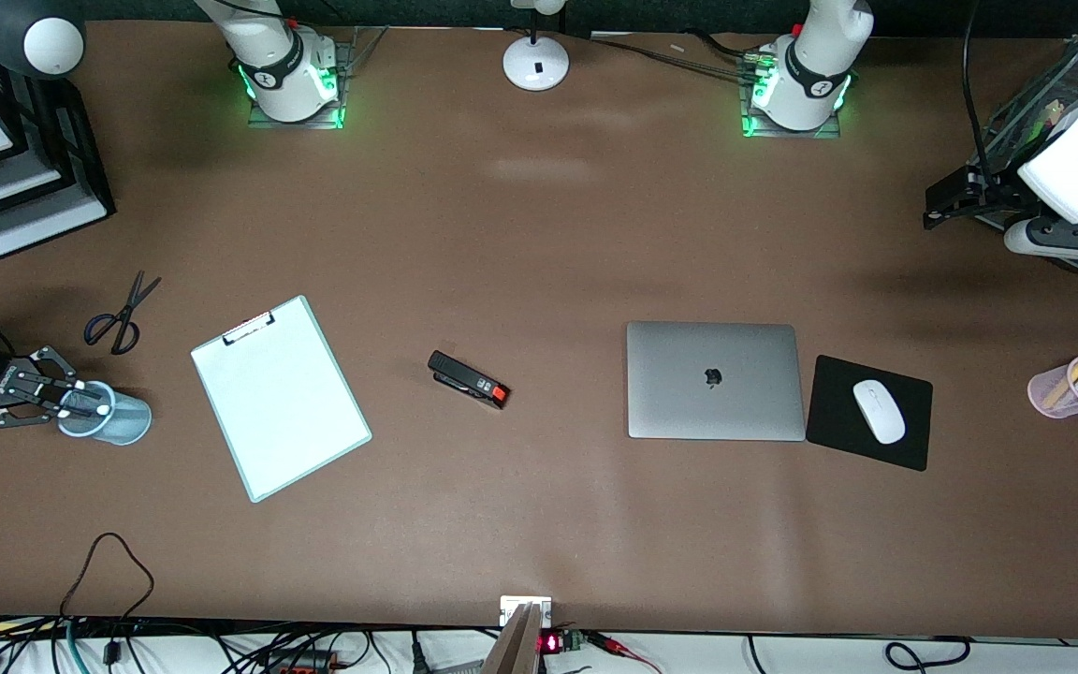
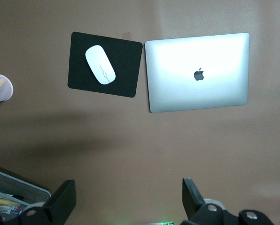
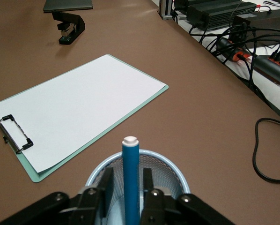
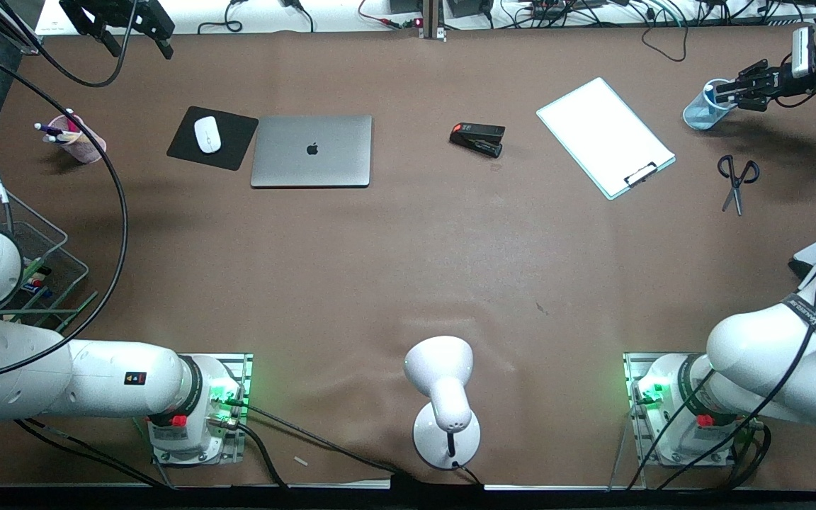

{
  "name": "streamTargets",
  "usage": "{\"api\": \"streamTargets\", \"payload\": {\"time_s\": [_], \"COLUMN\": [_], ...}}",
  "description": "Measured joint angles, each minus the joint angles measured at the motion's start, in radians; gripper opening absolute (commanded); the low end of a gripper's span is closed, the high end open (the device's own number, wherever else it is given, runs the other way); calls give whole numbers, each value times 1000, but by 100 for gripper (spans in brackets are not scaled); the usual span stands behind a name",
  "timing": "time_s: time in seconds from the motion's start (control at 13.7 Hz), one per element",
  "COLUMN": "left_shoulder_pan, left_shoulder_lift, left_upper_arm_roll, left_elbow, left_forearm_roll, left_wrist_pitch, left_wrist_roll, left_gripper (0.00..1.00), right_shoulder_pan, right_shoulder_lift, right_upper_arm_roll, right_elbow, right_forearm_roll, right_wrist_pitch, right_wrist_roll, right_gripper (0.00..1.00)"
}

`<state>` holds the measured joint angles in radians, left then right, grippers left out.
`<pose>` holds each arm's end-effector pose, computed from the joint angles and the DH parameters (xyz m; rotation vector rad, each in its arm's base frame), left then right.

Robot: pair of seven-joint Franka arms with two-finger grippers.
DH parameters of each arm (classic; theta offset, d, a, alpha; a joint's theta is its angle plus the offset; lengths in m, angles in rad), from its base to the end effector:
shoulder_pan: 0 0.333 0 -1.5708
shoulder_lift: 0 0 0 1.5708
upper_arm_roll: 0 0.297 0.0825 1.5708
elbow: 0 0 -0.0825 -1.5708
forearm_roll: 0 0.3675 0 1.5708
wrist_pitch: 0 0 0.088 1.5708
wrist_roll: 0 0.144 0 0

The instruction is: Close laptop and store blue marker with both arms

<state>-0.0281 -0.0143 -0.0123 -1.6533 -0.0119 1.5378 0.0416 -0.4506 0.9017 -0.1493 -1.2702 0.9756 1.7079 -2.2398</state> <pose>0.5230 -0.0229 0.5363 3.1232 -0.1278 -0.1583 0.6304 -0.2742 0.1839 -1.9523 -1.4780 -0.9401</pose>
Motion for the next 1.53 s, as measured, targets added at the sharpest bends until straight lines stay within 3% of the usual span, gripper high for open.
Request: {"api": "streamTargets", "payload": {"time_s": [0.36, 0.87, 1.53], "left_shoulder_pan": [0, -1, -2], "left_shoulder_lift": [1, 11, 12], "left_upper_arm_roll": [0, 0, 0], "left_elbow": [0, -1, -2], "left_forearm_roll": [0, 0, 0], "left_wrist_pitch": [0, 0, 0], "left_wrist_roll": [-3, -8, -8], "left_gripper": [100, 100, 100], "right_shoulder_pan": [-5, 5, 208], "right_shoulder_lift": [-14, -100, -283], "right_upper_arm_roll": [-26, -35, -31], "right_elbow": [26, 194, 230], "right_forearm_roll": [-16, -166, -425], "right_wrist_pitch": [-52, -248, -281], "right_wrist_roll": [47, 343, 762], "right_gripper": [100, 100, 100]}}
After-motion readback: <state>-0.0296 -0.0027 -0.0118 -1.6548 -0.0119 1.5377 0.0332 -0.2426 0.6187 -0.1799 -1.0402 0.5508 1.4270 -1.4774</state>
